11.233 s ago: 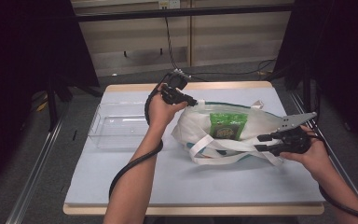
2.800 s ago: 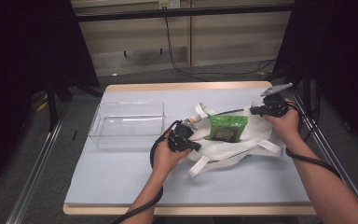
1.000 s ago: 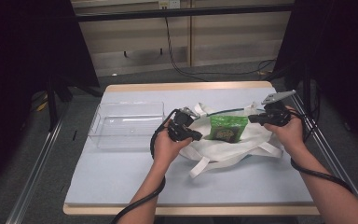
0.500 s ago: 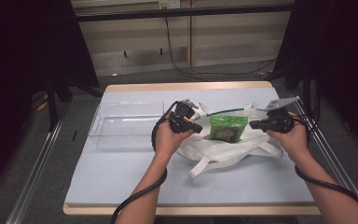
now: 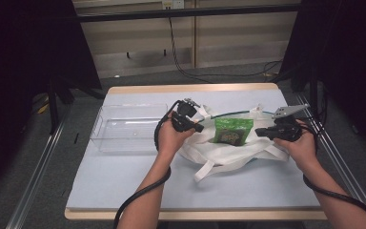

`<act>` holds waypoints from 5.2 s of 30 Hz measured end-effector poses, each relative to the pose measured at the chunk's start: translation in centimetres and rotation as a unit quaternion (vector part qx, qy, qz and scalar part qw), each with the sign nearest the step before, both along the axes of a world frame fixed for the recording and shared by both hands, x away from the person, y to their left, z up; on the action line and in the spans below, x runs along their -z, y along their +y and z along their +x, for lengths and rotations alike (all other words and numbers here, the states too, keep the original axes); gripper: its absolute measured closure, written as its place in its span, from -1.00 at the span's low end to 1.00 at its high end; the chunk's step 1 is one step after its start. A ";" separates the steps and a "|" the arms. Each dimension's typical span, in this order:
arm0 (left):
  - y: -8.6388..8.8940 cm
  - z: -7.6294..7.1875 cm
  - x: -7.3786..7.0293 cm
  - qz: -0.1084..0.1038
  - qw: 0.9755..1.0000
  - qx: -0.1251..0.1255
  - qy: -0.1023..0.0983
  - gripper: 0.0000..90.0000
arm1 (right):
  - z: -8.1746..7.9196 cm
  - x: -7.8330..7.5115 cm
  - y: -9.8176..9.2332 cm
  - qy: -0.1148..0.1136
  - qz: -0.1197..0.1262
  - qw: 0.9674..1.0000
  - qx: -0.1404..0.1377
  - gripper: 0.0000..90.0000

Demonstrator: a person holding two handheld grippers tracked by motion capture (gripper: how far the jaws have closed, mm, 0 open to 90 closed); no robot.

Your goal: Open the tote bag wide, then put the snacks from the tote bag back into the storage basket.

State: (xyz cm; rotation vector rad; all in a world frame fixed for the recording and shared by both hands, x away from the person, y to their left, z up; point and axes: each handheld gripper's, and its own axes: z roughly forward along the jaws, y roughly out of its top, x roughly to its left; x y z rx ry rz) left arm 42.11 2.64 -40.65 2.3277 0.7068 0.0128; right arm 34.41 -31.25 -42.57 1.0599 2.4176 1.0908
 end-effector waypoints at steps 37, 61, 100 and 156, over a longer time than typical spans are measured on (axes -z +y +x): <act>0.2 2.5 1.4 0.022 0.998 -0.055 0.004 1.00 | -3.0 2.1 -0.8 -0.001 0.020 1.000 -0.008 1.00; 0.3 2.3 0.3 0.023 0.999 -0.032 0.022 0.94 | -4.0 0.4 -0.4 -0.018 0.030 0.999 -0.004 0.81; -0.6 -0.3 -4.3 0.040 0.997 0.059 0.006 0.08 | -4.7 -0.1 0.6 -0.015 0.032 0.999 -0.005 -0.09; -7.3 -1.3 -5.4 0.075 0.982 0.172 -0.033 0.05 | -4.7 0.3 -0.1 -0.009 0.038 0.999 -0.003 -0.28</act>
